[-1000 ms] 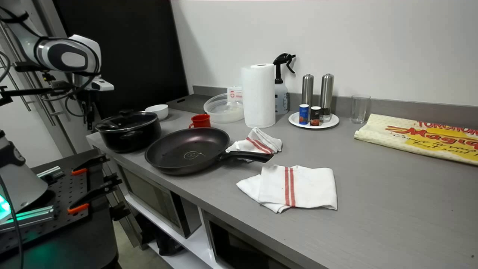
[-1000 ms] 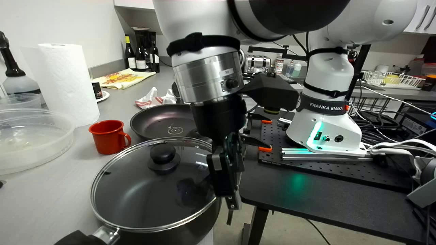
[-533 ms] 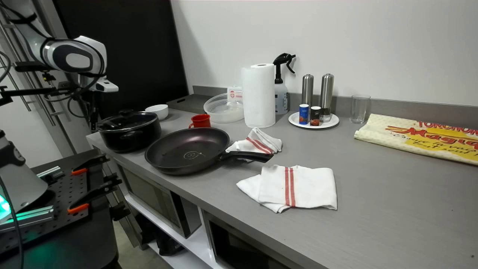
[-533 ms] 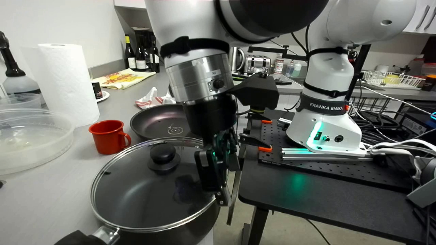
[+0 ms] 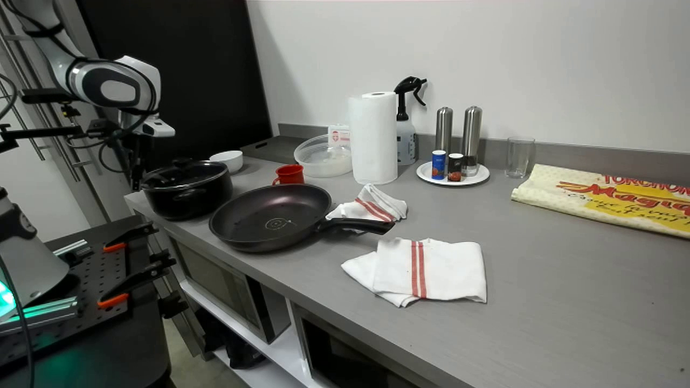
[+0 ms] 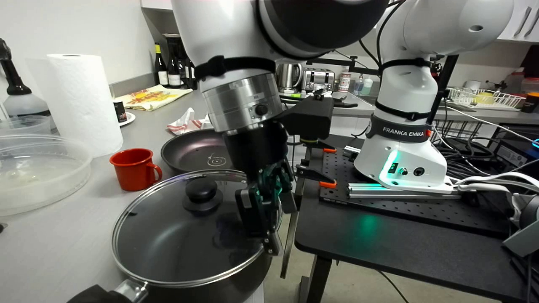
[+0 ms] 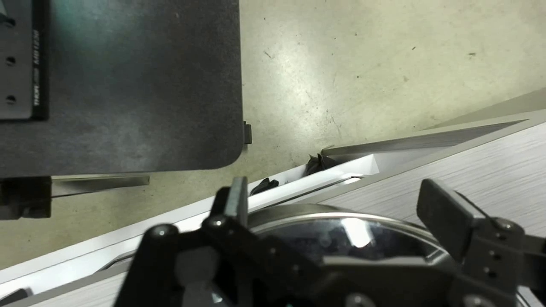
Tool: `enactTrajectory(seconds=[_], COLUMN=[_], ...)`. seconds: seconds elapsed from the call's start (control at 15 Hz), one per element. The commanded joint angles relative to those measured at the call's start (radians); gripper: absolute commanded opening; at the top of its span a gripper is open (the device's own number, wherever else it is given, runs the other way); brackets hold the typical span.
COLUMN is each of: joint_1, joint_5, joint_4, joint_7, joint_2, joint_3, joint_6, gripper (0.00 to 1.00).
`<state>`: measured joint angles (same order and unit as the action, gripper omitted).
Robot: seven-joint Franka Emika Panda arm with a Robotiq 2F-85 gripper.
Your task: Remove the glass lid from the pan and place it on the pot, push the pot backwards
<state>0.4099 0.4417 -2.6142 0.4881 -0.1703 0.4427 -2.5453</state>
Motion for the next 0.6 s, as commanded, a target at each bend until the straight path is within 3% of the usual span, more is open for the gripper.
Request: enactTrajectory(seconds=[0.0,0.53], joint_1=[-0.007,-0.008], joint_5=[0.017,-0.002], joint_4=[0.026,0.022], joint_7=[-0.034,-0.05], joint_2=[-0.018,-0.02], joint_3=[-0.012,-0.025], joint_6=[0.018,-0.027], gripper=[1.0,1.0])
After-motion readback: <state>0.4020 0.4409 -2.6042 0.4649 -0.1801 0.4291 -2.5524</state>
